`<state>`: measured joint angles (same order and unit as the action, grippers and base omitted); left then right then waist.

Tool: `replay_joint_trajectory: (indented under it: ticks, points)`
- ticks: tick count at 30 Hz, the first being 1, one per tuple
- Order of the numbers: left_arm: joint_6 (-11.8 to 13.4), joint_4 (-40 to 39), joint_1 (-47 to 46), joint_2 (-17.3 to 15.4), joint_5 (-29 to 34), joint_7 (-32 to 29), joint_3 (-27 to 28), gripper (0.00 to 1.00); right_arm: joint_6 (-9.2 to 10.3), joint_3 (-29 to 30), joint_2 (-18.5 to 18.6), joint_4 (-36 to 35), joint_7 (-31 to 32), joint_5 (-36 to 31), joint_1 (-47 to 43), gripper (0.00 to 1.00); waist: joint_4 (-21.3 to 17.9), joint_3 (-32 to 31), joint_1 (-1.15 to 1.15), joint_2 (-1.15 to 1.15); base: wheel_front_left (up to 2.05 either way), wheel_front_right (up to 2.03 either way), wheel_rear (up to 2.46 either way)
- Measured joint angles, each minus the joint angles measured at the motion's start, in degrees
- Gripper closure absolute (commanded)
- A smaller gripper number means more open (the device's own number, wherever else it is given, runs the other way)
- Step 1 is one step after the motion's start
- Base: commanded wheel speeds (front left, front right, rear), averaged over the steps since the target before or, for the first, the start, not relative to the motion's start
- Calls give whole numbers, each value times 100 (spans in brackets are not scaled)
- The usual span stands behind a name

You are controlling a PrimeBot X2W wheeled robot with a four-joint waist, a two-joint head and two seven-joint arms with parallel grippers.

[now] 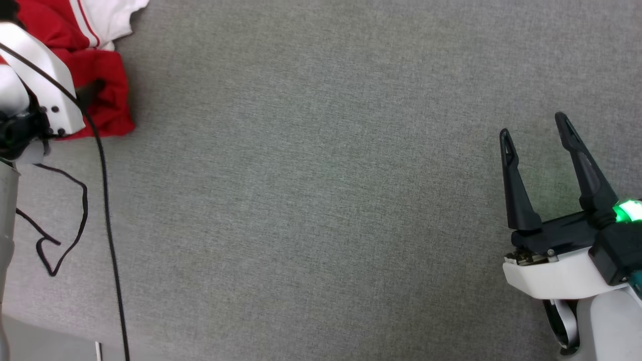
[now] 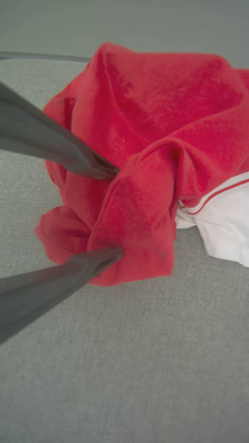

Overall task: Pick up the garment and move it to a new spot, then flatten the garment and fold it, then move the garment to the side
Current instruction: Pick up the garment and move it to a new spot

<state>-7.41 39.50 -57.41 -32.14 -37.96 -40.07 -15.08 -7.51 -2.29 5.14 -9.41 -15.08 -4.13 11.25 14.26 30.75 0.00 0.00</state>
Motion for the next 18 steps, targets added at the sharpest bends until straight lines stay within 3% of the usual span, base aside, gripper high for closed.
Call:
replay_joint_trajectory:
  ticks: [14,15,16,18]
  points:
    - [2,681,-162,60,-387,-218,-664,0,0,-14,19,-80,0,-45,173,0,-141,399,-1,0,0,0,0]
    - [2,684,-164,46,-414,-171,-721,57,0,-11,16,-80,0,-52,174,0,-142,388,-1,0,0,0,0]
    - [2,684,-165,30,-438,-120,-780,100,0,-2,11,-78,0,-55,174,0,-139,367,0,0,0,0,0]
    - [2,676,-170,-43,-442,94,-915,100,0,3,2,-73,0,-55,174,0,-131,303,0,0,0,0,0]
